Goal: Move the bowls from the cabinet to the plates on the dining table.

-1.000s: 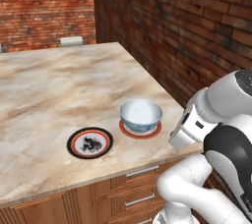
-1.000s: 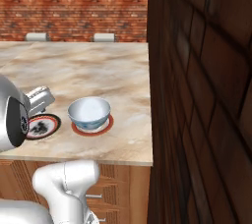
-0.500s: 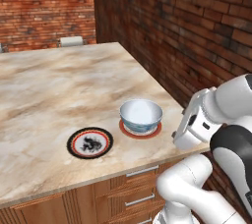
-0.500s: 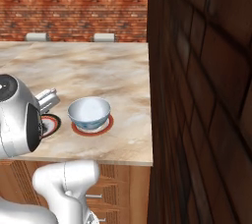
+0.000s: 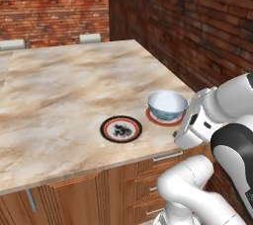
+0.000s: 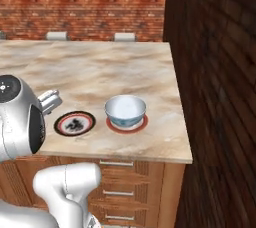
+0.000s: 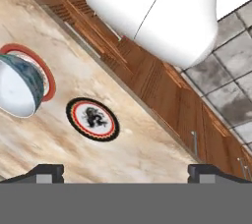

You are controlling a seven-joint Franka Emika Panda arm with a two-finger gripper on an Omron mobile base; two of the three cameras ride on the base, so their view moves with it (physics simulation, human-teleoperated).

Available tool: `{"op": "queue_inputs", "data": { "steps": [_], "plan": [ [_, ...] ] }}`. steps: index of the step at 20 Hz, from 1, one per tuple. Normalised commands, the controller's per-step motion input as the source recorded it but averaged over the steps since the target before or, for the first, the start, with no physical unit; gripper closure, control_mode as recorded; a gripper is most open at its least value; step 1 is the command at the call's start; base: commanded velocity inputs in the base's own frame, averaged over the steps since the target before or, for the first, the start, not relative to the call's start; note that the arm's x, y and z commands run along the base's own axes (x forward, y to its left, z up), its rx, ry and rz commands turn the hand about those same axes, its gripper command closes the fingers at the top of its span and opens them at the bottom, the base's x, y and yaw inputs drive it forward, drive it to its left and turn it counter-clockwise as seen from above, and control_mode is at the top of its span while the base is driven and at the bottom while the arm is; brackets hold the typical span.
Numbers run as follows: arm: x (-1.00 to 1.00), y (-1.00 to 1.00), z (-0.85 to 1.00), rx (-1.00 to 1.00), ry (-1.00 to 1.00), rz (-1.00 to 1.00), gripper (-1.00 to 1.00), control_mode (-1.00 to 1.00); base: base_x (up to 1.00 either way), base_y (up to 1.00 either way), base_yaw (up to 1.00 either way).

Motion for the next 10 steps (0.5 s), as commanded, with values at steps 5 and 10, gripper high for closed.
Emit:
{"op": "queue_inputs", "data": {
  "steps": [5, 10],
  "plan": [
    [0.00, 0.00, 0.00, 0.00, 0.00, 0.00, -1.00, 1.00, -0.50, 0.62, 0.10],
    [0.00, 0.00, 0.00, 0.00, 0.00, 0.00, -1.00, 1.00, 0.04, 0.60, 0.15]
  ]
}}
